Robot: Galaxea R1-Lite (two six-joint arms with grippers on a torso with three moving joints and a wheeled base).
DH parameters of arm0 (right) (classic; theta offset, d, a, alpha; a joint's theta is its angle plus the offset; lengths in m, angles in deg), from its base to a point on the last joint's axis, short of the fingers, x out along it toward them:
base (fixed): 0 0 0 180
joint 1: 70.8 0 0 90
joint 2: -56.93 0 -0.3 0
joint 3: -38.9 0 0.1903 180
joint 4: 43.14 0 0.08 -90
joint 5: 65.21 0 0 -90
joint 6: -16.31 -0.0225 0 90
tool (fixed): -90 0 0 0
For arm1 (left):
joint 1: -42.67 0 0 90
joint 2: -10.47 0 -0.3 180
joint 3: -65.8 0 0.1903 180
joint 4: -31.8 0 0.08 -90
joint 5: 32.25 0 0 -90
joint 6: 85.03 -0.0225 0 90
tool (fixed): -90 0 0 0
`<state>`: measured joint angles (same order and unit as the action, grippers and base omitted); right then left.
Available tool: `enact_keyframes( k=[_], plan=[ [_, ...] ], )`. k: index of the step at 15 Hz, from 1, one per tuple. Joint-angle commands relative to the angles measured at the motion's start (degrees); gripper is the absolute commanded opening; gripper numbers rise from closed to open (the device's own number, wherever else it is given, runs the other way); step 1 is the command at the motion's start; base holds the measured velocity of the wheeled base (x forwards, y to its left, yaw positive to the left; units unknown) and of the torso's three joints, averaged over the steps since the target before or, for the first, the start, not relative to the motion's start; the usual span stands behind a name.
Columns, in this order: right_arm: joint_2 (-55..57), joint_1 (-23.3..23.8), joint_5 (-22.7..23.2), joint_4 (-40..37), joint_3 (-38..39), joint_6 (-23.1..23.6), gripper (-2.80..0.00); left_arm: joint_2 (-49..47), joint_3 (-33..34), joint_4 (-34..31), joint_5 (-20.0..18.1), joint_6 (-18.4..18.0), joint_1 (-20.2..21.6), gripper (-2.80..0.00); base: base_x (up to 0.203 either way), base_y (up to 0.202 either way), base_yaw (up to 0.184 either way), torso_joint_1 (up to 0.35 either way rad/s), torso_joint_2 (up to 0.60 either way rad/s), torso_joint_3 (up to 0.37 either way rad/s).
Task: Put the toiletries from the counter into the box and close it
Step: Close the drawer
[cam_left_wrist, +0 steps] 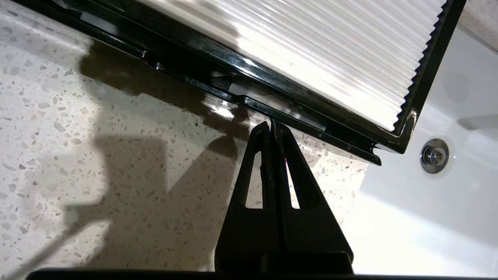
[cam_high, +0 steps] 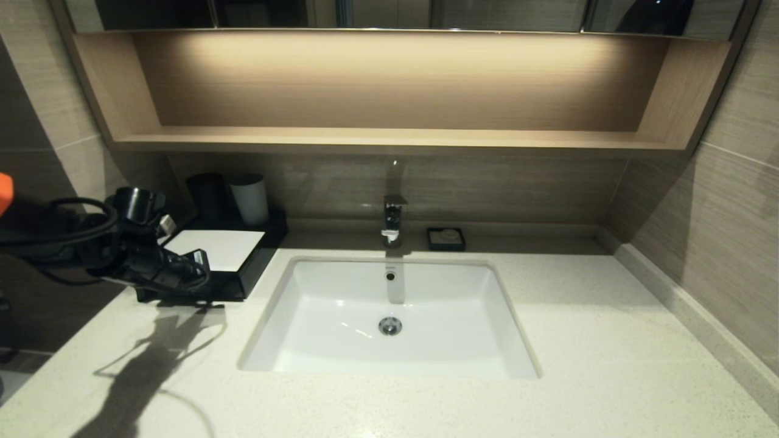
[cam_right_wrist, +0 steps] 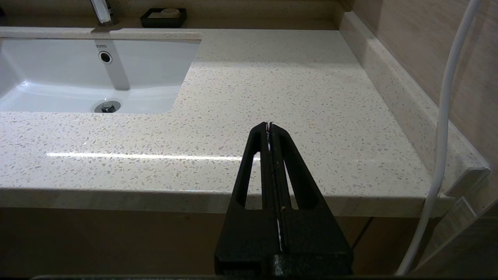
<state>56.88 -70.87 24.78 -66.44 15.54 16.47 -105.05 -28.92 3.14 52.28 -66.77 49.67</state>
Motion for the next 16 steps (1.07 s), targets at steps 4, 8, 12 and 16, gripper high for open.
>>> enact_keyframes(
  k=[4,8,12,16],
  plan=[
    [-0.04,-0.05,0.02,0.02,0.09,0.02,-2.80,-0.71,-0.10,1.23,-0.06,0.99,0.03,-2.80,0.000,0.000,0.000,0.000,0.00,0.000],
    [0.00,-0.08,0.02,0.02,0.09,0.02,-2.80,-0.67,-0.11,2.37,-0.06,1.78,0.11,-2.80,0.000,0.000,0.000,0.000,0.00,0.000],
    [-0.04,-0.01,0.02,0.02,0.09,0.02,-2.80,-0.76,0.51,5.38,-0.06,3.71,0.08,-2.80,0.000,0.000,0.000,0.000,0.00,0.000],
    [-0.04,-0.01,0.02,0.02,0.09,0.02,-2.80,0.22,1.20,5.27,-0.07,3.71,0.06,-2.80,0.000,0.000,0.000,0.000,0.00,0.000]
  ],
)
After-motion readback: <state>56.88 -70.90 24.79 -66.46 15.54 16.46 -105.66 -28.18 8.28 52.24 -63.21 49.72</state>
